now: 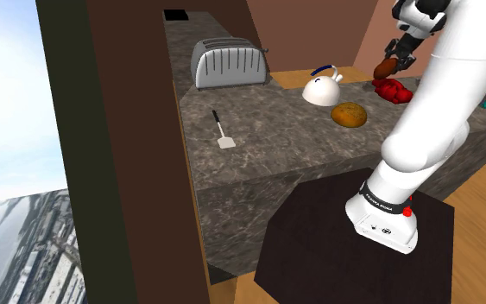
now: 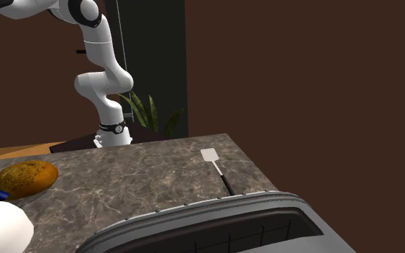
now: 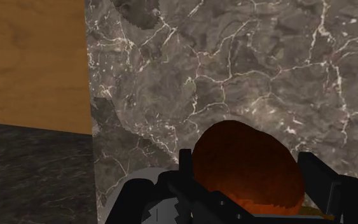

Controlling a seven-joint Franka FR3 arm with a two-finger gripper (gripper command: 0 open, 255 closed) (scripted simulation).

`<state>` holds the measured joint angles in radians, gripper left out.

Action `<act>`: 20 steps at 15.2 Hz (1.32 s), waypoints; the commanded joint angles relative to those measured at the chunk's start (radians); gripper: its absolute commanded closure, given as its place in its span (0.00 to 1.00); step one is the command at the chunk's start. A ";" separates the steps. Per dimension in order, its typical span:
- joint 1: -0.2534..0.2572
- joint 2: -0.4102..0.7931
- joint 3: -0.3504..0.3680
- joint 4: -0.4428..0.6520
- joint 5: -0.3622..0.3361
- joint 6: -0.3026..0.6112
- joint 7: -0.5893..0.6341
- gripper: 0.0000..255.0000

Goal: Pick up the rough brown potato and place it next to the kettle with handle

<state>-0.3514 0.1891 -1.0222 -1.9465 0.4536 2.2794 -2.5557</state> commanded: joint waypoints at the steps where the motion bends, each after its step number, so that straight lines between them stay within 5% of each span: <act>1: -0.009 0.013 0.008 -0.016 0.023 0.021 -0.020 1.00; 20: -0.126 0.176 0.145 -0.097 0.278 0.173 -0.217 1.00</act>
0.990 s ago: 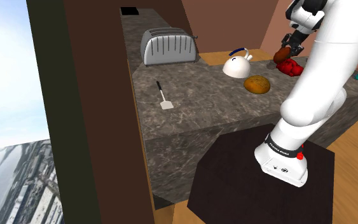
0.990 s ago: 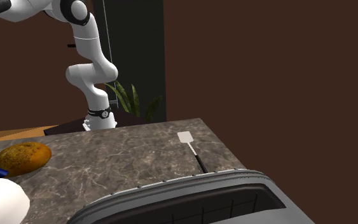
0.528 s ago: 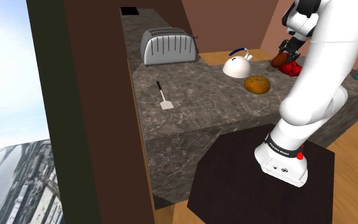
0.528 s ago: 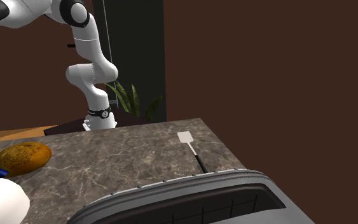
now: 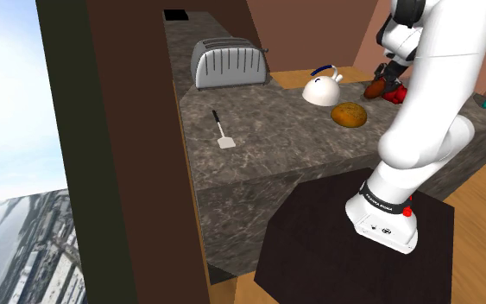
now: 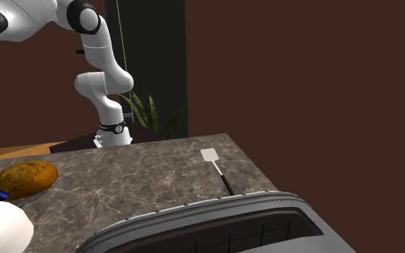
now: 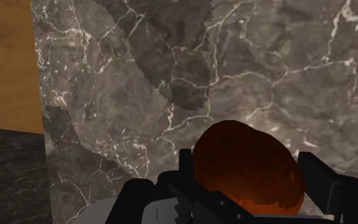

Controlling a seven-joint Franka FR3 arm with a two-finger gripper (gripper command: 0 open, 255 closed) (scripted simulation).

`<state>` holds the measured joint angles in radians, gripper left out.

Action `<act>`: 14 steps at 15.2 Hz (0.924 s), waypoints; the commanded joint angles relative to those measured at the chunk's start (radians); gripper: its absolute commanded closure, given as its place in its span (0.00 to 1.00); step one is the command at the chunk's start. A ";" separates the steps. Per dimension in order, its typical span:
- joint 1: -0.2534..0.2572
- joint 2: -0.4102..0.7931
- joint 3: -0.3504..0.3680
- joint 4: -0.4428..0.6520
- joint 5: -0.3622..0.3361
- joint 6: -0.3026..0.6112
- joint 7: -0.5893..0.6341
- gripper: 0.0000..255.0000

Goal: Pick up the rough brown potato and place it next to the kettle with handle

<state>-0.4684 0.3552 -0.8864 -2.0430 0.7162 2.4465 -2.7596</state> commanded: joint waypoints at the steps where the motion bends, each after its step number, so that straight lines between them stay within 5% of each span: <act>1: -0.017 0.019 0.018 -0.003 0.029 0.013 -0.024 1.00; 9: -0.080 0.098 0.098 -0.008 0.149 0.067 -0.116 1.00; 14: -0.080 0.098 0.098 -0.008 0.149 0.067 -0.116 1.00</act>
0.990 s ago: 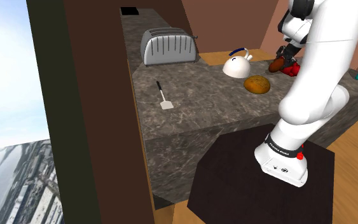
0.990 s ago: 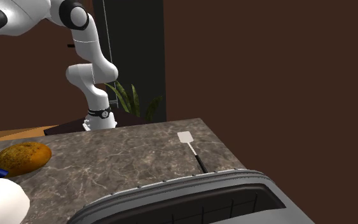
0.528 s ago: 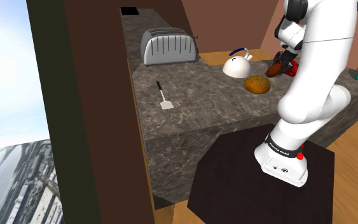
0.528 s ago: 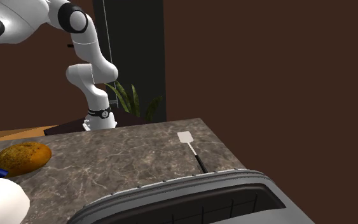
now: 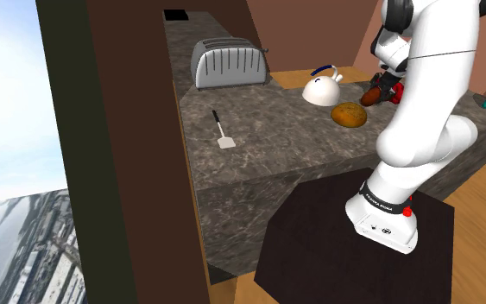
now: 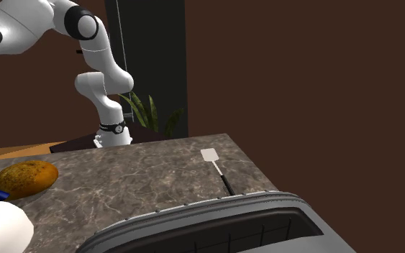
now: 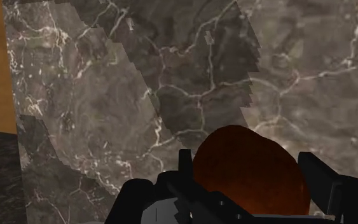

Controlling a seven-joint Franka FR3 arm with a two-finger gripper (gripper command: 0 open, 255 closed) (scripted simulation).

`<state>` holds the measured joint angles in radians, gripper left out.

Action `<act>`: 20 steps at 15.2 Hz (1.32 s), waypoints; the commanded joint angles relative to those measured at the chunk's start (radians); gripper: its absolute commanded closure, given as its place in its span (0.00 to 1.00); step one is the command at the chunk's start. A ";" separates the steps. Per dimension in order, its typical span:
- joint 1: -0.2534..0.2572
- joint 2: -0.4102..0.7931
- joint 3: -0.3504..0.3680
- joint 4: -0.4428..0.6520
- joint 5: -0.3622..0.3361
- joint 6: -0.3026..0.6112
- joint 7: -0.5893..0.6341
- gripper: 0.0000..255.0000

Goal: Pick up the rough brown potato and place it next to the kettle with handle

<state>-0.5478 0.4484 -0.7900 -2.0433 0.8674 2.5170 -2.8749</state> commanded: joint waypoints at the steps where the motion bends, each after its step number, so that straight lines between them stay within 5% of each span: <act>1: 0.000 0.005 0.001 -0.008 -0.002 -0.003 -0.001 1.00; 3: 0.000 0.005 0.001 -0.008 -0.002 -0.003 -0.001 1.00; 4: 0.000 0.008 0.001 -0.003 -0.003 -0.006 0.002 0.00; 9: 0.000 0.005 0.001 -0.008 -0.002 -0.003 -0.001 0.00; 13: 0.088 -0.122 -0.107 -0.054 -0.149 -0.040 0.088 0.00; 20: 0.088 -0.122 -0.107 -0.054 -0.150 -0.040 0.088 0.00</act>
<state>-0.4601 0.3262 -0.8970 -2.0974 0.7181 2.4776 -2.7866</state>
